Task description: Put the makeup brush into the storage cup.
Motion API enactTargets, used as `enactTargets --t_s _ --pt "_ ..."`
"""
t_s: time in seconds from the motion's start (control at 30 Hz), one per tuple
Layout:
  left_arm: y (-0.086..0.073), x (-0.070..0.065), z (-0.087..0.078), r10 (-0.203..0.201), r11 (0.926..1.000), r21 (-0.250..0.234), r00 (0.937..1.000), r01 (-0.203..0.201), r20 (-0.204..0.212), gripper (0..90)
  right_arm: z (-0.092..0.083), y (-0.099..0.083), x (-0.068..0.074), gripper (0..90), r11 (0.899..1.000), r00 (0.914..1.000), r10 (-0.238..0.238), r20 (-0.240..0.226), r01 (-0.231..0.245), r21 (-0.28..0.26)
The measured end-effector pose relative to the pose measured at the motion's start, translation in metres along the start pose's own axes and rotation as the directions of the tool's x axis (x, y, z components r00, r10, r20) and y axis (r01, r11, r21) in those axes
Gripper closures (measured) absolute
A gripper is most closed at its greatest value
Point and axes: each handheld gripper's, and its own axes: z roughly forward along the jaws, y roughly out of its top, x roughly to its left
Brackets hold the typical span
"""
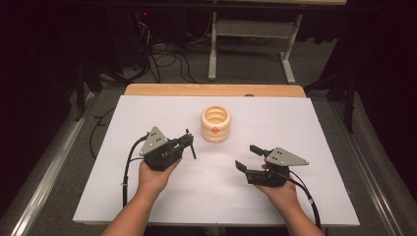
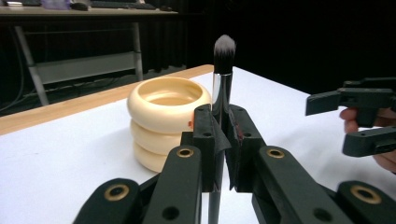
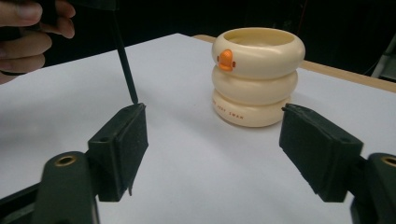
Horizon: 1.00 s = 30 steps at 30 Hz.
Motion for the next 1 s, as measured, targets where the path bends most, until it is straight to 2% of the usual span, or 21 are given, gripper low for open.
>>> enactTargets --t_s 0.23,0.37,0.43,0.5,0.77,0.83,0.9,1.0 --pt "0.001 0.005 -0.004 0.0 1.0 -0.001 0.9998 0.0 -0.022 83.5 -0.001 -0.003 -0.005 12.9 1.0 0.9997 0.008 0.023 -0.008 0.015" --pt "0.001 0.008 -0.006 -0.006 1.0 -0.003 0.9994 0.006 -0.033 83.5 -0.002 -0.006 -0.007 4.3 0.999 0.9991 0.015 0.04 -0.016 0.035" --pt "0.001 0.009 -0.006 -0.006 1.0 -0.003 0.9993 0.006 -0.038 83.5 -0.002 -0.007 -0.007 0.9 0.998 0.9982 0.033 0.049 -0.035 0.047" --pt "0.002 0.01 -0.007 -0.01 0.9999 -0.005 0.999 0.01 -0.043 83.5 -0.004 -0.009 -0.009 0.8 0.998 0.9986 0.017 0.051 -0.019 0.052" --pt "0.005 0.01 -0.008 -0.01 0.9999 -0.011 0.9988 0.01 -0.047 83.5 -0.01 -0.011 -0.013 0.7 0.998 0.9975 0.003 0.071 -0.007 0.055" --pt "0.008 0.01 -0.008 -0.025 0.9996 -0.01 0.9992 0.025 -0.031 83.5 -0.012 -0.011 -0.014 0.8 0.998 0.997 0.01 0.077 -0.014 0.053" --pt "0.012 0.01 -0.008 -0.018 0.9998 -0.01 0.9993 0.017 -0.032 83.5 -0.014 -0.009 -0.016 0.8 0.998 0.9963 0.032 0.079 -0.036 0.047" --pt "0.018 0.009 -0.007 -0.011 0.9998 -0.014 0.9992 0.011 -0.038 83.5 -0.017 -0.007 -0.019 0.8 0.998 0.9953 0.009 0.097 -0.015 0.062"
